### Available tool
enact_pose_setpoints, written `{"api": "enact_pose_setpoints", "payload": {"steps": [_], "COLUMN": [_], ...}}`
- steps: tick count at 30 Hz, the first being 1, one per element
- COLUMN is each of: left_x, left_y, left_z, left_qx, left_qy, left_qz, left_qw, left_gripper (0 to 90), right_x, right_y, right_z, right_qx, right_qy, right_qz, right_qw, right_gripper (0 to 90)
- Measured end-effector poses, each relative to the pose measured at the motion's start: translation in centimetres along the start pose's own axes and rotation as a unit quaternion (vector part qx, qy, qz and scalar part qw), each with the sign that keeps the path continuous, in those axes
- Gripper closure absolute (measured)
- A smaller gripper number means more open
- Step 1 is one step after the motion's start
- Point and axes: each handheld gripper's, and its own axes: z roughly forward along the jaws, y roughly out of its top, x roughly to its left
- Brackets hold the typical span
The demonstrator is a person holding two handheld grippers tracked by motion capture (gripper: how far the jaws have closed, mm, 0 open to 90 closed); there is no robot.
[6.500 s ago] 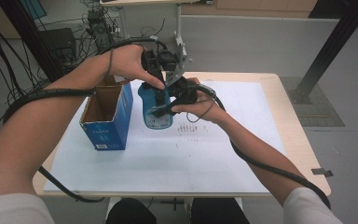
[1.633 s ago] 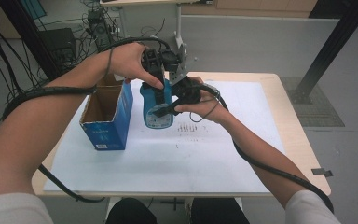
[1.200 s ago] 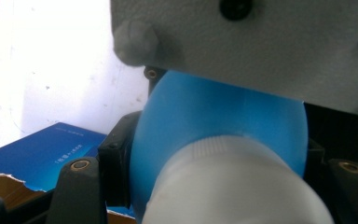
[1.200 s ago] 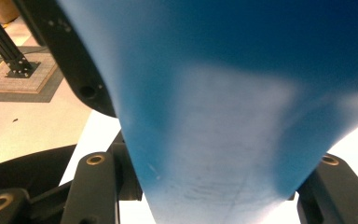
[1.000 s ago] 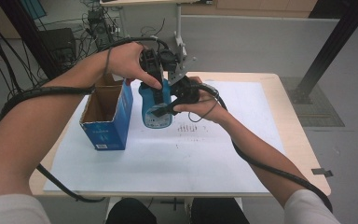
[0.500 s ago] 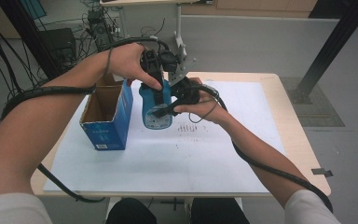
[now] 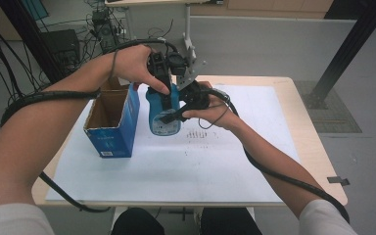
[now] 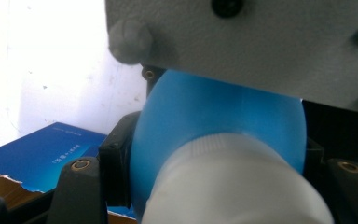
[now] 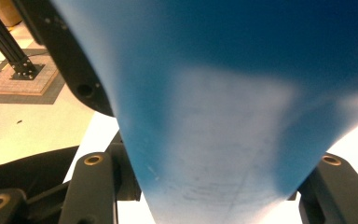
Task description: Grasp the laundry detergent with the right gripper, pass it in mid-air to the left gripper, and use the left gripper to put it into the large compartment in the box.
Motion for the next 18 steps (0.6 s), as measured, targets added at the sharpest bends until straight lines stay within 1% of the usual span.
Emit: {"api": "enact_pose_setpoints", "payload": {"steps": [18], "left_x": [-0.08], "left_y": [0.03], "left_z": [-0.10], "left_qx": [-0.001], "left_qy": [0.000], "left_qz": [-0.001], "left_qw": [1.0000], "left_gripper": [36.3], "right_x": [0.06], "right_y": [-0.03], "right_z": [-0.08], "right_qx": [-0.005], "right_qy": [0.003], "right_qz": [0.001], "right_qw": [1.0000], "right_gripper": [42.4]}}
